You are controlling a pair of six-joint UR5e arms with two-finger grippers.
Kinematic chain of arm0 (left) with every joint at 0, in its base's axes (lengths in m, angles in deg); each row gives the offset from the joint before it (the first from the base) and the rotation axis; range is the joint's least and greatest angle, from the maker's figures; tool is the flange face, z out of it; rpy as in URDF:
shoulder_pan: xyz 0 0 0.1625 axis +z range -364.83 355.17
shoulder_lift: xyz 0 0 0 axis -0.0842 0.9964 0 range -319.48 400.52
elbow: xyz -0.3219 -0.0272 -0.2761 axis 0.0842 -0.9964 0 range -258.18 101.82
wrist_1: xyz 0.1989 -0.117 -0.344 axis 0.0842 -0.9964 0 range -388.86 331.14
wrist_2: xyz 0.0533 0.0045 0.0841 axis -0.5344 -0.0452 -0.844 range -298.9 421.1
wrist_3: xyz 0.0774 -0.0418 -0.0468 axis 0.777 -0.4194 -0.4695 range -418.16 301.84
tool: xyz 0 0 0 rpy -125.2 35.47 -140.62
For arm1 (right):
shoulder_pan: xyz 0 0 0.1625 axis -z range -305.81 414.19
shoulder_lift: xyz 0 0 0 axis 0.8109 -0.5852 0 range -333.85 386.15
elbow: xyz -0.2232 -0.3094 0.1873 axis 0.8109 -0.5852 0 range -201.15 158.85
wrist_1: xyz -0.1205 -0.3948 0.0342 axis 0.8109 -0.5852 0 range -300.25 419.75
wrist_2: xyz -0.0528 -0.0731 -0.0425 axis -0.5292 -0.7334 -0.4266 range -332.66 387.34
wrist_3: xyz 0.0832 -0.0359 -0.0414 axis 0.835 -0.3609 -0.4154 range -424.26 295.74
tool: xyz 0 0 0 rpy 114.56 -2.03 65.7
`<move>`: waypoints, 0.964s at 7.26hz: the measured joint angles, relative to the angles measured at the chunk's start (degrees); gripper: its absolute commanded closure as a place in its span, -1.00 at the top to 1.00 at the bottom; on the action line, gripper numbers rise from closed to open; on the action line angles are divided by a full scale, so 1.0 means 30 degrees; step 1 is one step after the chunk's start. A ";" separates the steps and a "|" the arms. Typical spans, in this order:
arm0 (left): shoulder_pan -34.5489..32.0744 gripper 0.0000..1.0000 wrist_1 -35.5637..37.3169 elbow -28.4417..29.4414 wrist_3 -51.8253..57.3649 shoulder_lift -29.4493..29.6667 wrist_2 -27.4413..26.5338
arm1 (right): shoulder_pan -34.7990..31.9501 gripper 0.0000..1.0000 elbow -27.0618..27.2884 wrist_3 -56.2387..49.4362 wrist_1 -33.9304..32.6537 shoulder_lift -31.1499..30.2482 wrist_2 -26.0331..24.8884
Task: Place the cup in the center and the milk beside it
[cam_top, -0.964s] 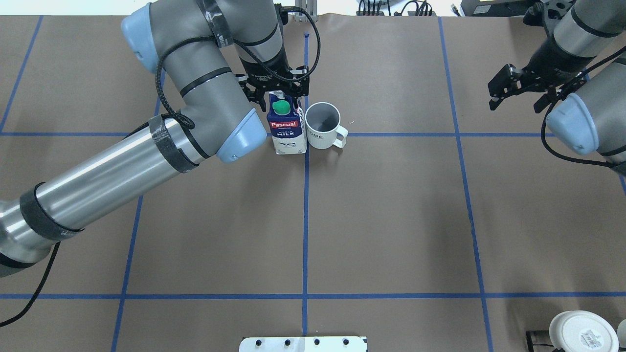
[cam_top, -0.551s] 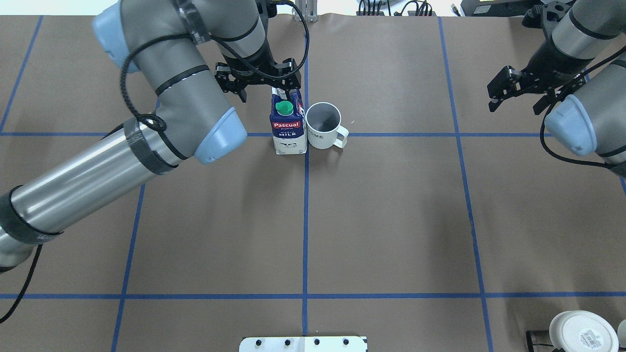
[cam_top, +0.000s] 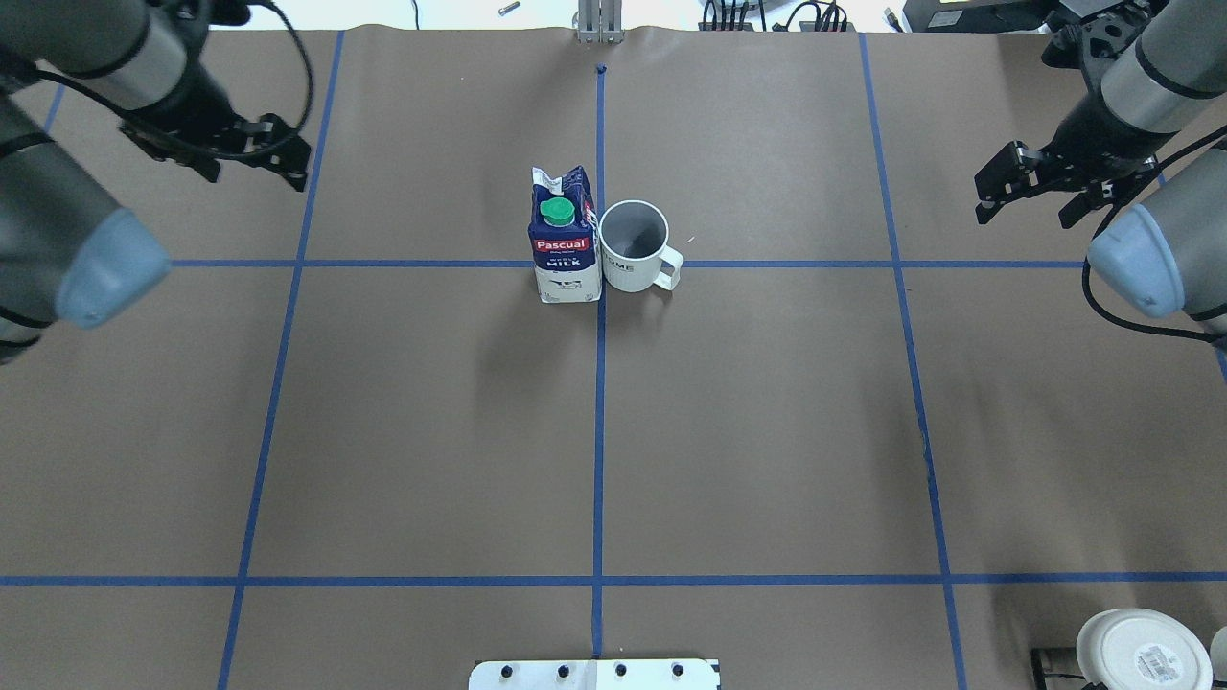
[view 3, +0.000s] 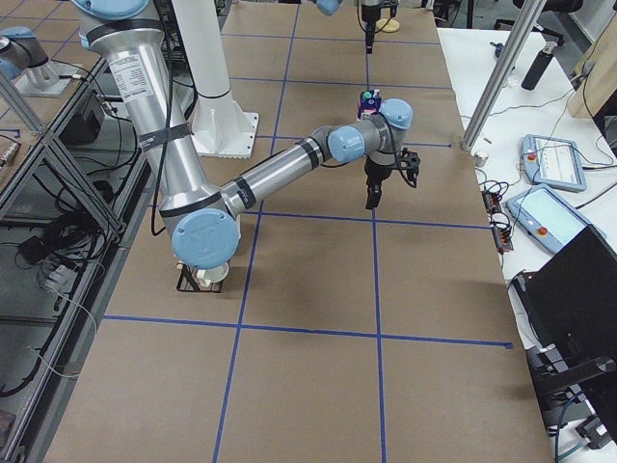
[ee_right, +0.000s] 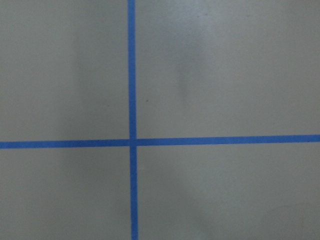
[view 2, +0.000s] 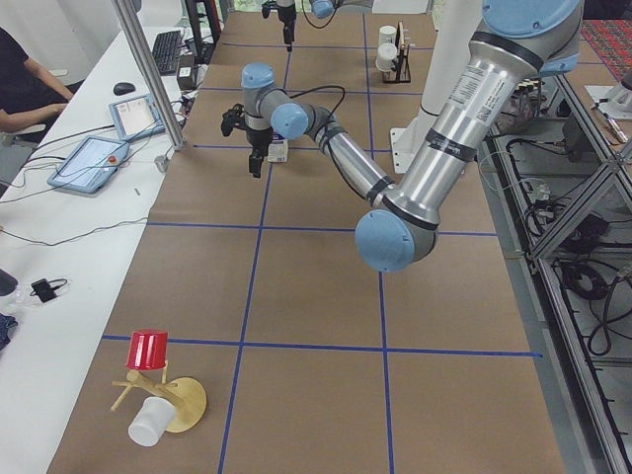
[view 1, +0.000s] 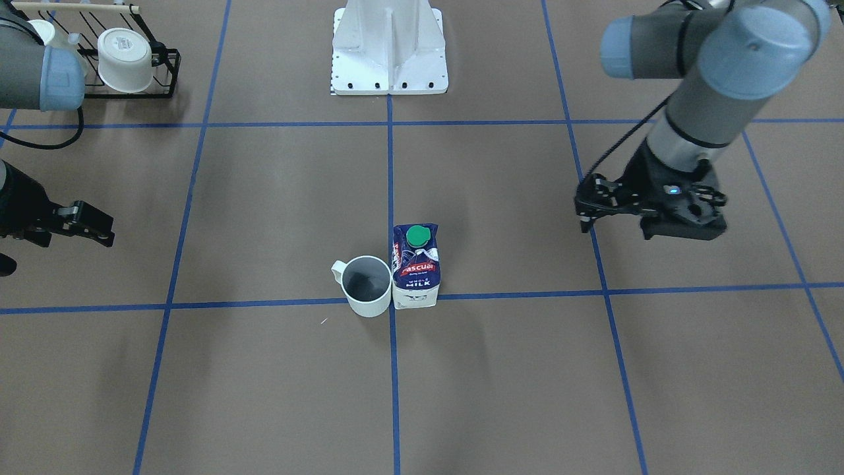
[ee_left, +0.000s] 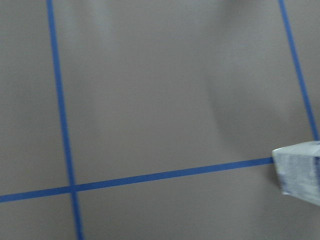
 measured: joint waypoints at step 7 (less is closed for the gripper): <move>-0.7586 0.97 -0.0834 0.3537 1.0374 -0.7866 0.1678 | -0.5603 1.00 -0.1200 -0.3765 0.0710 -0.5176 0.0892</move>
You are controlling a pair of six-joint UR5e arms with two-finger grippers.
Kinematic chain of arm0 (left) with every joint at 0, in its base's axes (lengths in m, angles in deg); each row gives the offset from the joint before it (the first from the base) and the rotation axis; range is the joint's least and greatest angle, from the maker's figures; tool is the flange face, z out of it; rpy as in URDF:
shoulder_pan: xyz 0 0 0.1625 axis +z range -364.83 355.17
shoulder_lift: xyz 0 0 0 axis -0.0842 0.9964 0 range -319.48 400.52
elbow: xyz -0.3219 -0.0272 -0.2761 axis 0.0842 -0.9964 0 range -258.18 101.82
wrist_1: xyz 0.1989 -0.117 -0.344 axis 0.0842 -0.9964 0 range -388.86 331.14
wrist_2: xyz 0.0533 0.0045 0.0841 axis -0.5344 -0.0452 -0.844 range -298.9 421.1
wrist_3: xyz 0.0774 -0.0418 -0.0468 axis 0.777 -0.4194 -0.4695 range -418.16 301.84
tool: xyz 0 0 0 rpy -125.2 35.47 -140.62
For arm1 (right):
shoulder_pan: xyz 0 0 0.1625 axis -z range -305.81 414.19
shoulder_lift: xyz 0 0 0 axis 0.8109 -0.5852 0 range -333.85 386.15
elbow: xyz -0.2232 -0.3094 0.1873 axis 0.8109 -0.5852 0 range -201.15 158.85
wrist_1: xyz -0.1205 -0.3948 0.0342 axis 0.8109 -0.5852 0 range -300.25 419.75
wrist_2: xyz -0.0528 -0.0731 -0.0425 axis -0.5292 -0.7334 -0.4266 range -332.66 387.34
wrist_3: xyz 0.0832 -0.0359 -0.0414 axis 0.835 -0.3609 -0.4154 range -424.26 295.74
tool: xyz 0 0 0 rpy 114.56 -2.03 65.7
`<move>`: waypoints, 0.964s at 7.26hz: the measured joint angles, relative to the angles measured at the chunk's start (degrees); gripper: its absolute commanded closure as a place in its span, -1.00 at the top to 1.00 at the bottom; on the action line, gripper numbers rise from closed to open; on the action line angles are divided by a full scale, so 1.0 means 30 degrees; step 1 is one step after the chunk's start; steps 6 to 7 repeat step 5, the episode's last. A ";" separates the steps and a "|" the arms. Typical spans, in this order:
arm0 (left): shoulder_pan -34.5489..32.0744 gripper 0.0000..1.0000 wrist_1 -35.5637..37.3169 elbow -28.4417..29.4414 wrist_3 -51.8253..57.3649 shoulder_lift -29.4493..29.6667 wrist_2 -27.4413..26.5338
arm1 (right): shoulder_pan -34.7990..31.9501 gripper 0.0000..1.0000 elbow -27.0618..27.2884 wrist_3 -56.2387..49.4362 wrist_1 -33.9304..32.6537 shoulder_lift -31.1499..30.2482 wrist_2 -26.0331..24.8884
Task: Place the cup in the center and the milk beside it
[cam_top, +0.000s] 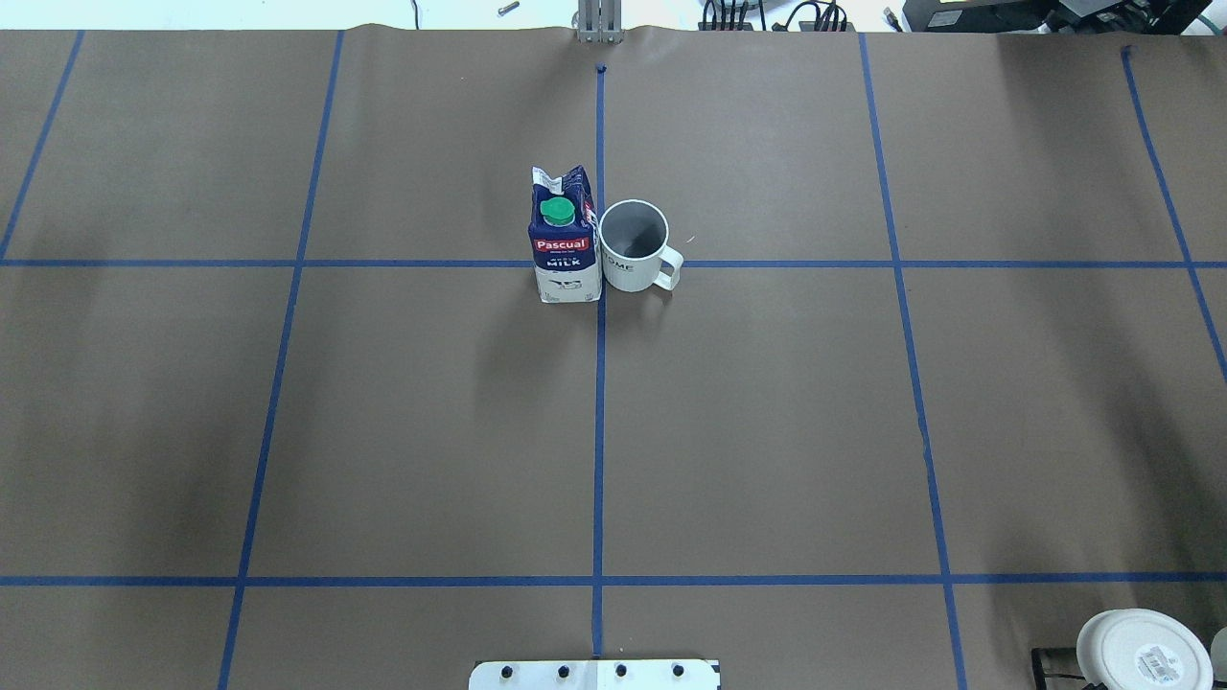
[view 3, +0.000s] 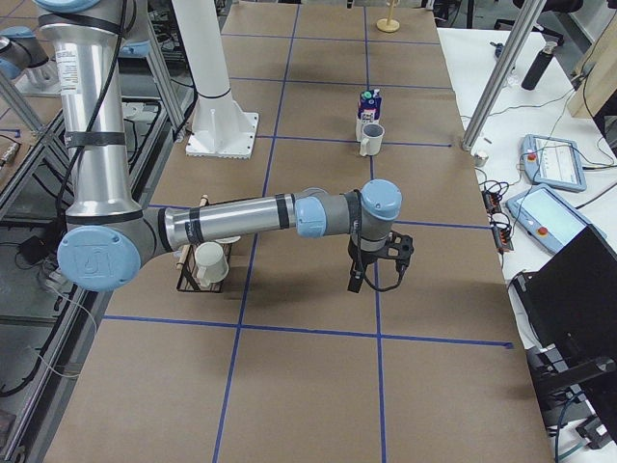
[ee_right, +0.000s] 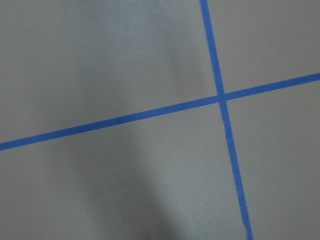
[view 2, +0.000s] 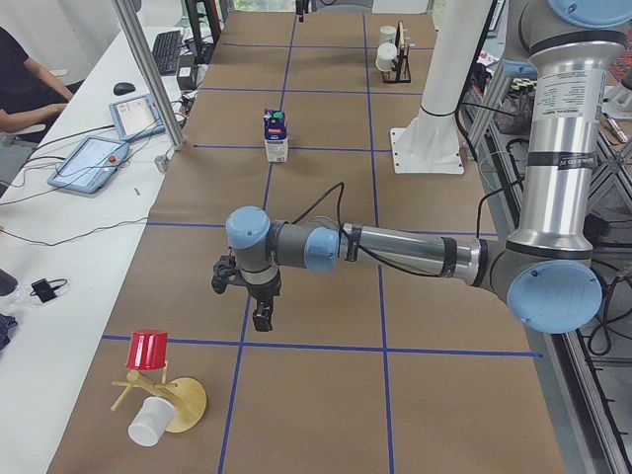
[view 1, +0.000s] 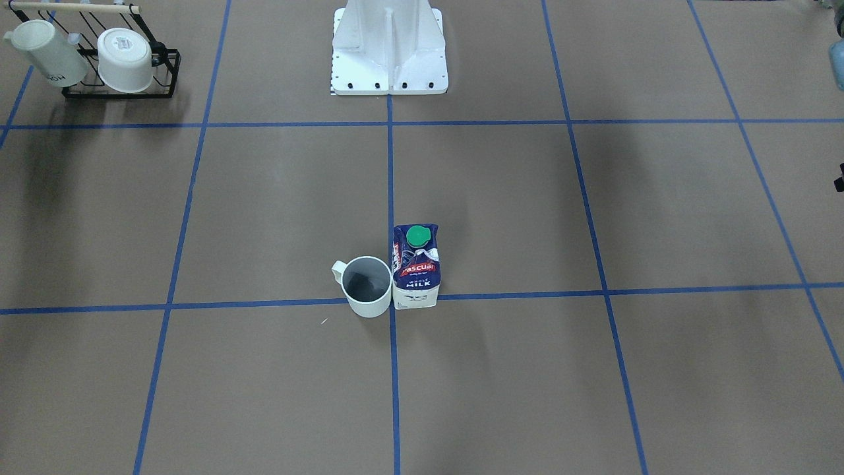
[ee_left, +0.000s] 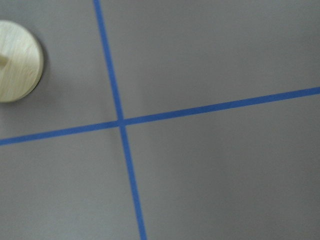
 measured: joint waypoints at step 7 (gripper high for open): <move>-0.1238 0.97 -0.0184 0.0425 -0.0095 -0.0131 0.0117 | -0.1668 1.00 -0.0309 -0.0171 -0.1001 -0.0211 0.0118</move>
